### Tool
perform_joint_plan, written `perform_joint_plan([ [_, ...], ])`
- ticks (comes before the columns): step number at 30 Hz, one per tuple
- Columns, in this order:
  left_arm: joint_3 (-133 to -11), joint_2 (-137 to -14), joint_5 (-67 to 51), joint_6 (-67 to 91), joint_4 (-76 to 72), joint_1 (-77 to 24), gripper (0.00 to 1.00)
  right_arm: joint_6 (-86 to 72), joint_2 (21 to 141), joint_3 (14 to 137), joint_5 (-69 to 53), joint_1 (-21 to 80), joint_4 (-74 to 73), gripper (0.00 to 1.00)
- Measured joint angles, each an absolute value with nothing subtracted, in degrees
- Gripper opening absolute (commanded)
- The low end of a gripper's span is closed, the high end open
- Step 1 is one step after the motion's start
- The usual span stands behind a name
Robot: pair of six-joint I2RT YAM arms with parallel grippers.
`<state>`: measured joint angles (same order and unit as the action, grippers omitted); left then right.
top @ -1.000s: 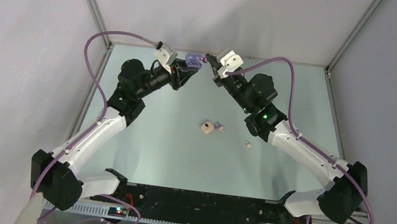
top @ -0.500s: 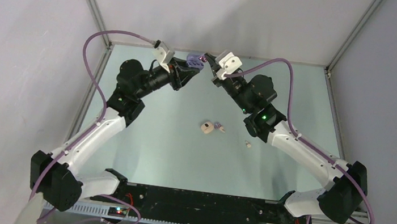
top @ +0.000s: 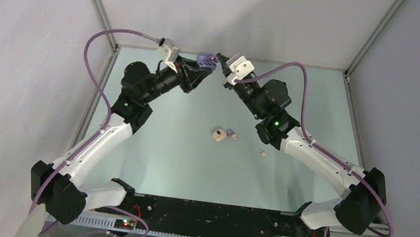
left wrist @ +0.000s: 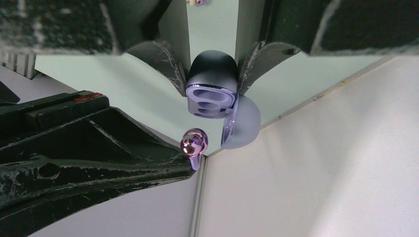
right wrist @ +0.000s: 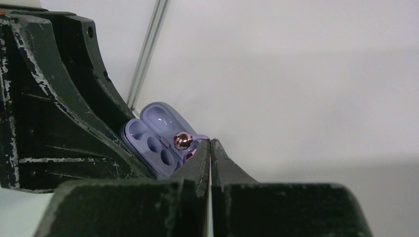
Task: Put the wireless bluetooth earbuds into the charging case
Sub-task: Place the earbud in the charging case.
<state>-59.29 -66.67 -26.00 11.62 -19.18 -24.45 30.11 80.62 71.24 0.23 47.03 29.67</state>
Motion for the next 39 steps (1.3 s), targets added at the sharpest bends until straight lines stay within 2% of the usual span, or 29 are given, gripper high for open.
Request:
perform_joint_plan([
  [39, -59.3, -65.5, -22.9, 14.0, -19.1, -25.6, 0.0, 34.7, 82.3, 70.1, 3.0, 49.3, 32.9, 0.0],
])
